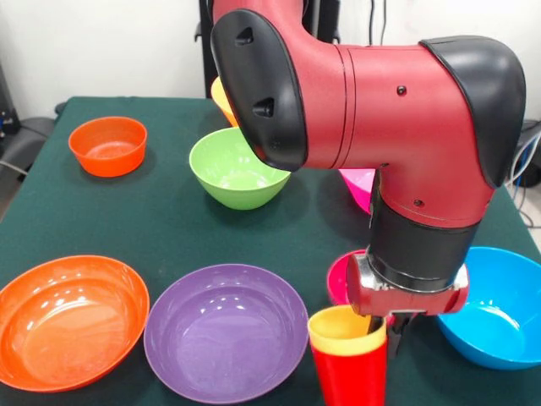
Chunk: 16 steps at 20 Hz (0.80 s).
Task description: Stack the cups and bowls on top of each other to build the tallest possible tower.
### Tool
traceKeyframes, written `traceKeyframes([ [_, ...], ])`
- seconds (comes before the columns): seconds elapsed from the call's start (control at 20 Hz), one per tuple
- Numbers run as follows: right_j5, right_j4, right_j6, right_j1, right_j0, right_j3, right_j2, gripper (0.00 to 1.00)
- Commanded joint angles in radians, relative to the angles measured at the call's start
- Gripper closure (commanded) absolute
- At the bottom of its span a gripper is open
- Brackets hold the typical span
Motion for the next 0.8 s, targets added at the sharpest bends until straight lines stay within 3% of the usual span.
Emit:
traceKeyframes([
  [0.05,-0.053,-0.044,-0.381,-0.001,-0.031,0.004,0.087,1.0],
  [0.4,-0.018,-0.035,-0.487,0.012,-0.062,-0.034,0.113,1.0],
  [0.8,-0.034,-0.029,-0.593,-0.004,-0.119,0.016,0.13,1.0],
])
